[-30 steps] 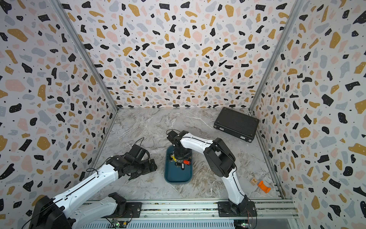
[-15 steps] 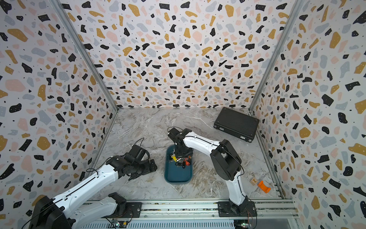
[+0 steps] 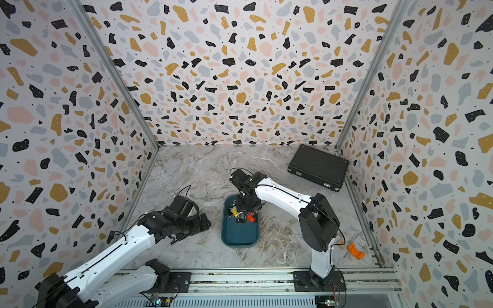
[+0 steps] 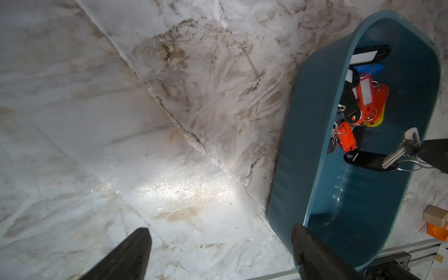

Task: Take the keys out of the storage box
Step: Pick up the key from the storage box, then place the key at the center of the board.

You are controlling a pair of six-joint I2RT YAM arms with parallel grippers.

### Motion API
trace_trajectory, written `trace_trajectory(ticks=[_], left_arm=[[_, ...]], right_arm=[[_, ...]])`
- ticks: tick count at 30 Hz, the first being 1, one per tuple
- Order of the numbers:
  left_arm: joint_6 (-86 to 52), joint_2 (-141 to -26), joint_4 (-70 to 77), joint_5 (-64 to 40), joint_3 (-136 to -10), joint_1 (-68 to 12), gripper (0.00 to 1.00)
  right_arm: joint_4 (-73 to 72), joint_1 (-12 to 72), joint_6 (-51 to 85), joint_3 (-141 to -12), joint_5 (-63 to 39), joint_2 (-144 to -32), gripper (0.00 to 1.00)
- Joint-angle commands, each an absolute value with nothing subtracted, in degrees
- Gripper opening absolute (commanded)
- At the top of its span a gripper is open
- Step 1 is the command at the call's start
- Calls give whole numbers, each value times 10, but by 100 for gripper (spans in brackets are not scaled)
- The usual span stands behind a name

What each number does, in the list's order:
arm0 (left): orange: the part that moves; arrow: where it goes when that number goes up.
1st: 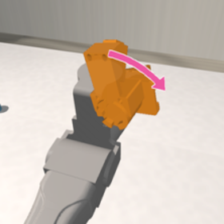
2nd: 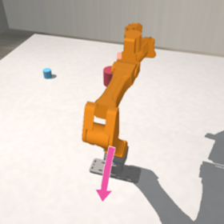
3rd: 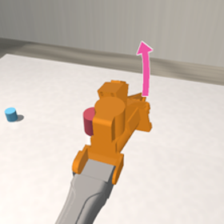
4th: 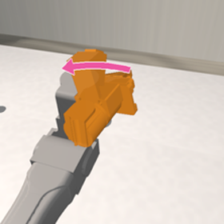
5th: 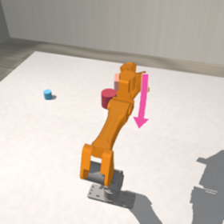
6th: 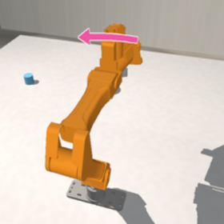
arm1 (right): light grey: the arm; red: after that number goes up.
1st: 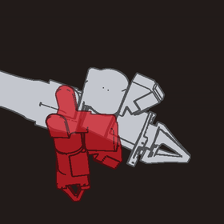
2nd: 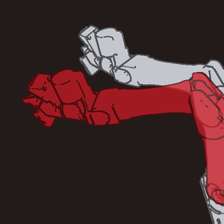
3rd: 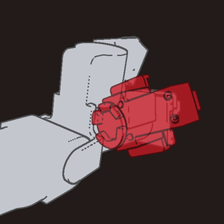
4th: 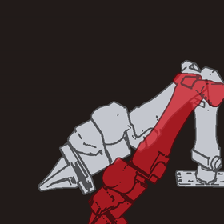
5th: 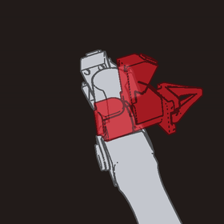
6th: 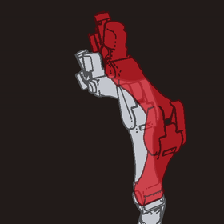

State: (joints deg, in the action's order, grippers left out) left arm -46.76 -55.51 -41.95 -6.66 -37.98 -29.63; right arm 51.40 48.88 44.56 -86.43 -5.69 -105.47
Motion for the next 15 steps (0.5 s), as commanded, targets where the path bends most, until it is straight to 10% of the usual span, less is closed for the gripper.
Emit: trace_trajectory(ticks=[1,15], left_arm=[[-476,-547,-423,-70,-367,-293,95],[-484,-548,-408,-76,-341,-293,94]], right_arm=[[501,492,439,-852,-74,-1058,0],[441,492,445,-819,-84,-1130,0]])
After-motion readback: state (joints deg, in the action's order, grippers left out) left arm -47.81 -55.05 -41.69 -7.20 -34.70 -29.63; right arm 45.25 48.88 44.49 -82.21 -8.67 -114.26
